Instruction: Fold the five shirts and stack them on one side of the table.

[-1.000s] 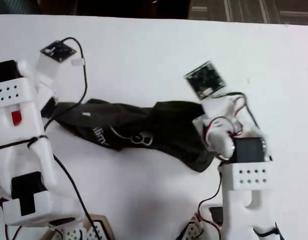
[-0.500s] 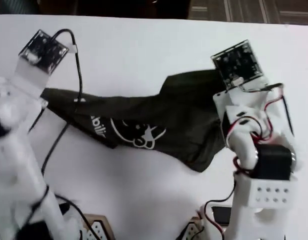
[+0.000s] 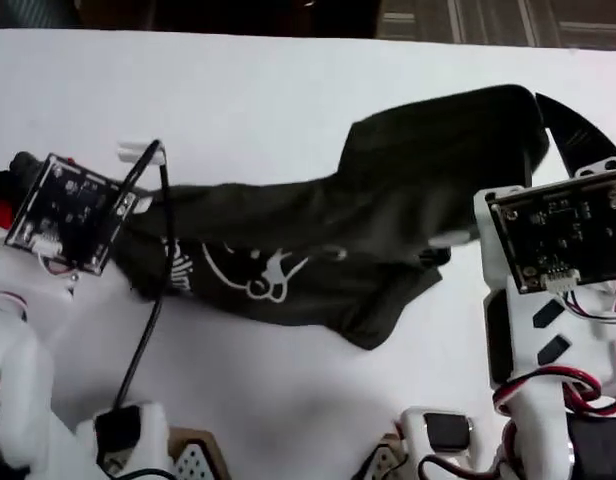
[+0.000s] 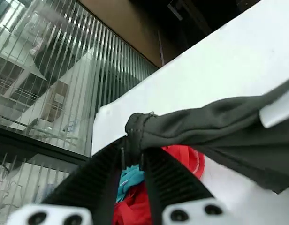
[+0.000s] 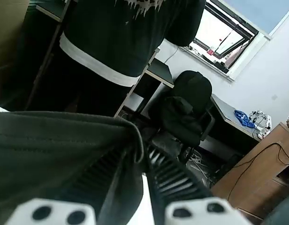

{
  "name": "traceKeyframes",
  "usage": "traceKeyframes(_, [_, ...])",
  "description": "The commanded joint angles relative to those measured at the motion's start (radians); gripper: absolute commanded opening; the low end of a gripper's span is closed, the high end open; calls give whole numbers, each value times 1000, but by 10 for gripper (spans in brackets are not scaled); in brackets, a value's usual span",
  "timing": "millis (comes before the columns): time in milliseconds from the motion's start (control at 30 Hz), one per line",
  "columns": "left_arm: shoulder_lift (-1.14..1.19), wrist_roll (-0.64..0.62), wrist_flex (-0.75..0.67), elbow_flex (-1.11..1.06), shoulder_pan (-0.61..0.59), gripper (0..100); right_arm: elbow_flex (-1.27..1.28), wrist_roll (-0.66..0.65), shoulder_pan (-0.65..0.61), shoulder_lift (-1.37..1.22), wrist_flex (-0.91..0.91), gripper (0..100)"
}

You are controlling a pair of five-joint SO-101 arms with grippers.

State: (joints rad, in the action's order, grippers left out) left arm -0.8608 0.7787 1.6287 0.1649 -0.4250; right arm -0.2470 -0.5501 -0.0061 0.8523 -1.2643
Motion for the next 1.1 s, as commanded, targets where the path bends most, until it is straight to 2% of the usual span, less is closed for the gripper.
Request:
traceKeyframes(0, [-2,-14,-28,-48,6,25,-29,-8,8,13,-4,18])
traceKeyframes(100, [0,-15,-28,-165,11,25,8,-6,5,4,-24,18])
traceKeyframes(233, [0,-38,-34,-443,61,25,189,-6,4,12,-25,18])
traceKeyframes(367, [0,-132,-183,-739,126,25,442,-6,-4,13,10,18])
traceKeyframes(500, [0,-215,-321,-906,186,25,637,-6,-7,15,70,18])
traceKeyframes(800, [11,-539,-460,-1015,209,27,703,-8,-7,15,82,18])
traceKeyframes(933, [152,-551,-470,-998,282,27,703,-8,-7,15,82,18])
traceKeyframes(1067, [304,-551,-420,-874,304,28,703,-8,-7,15,79,18])
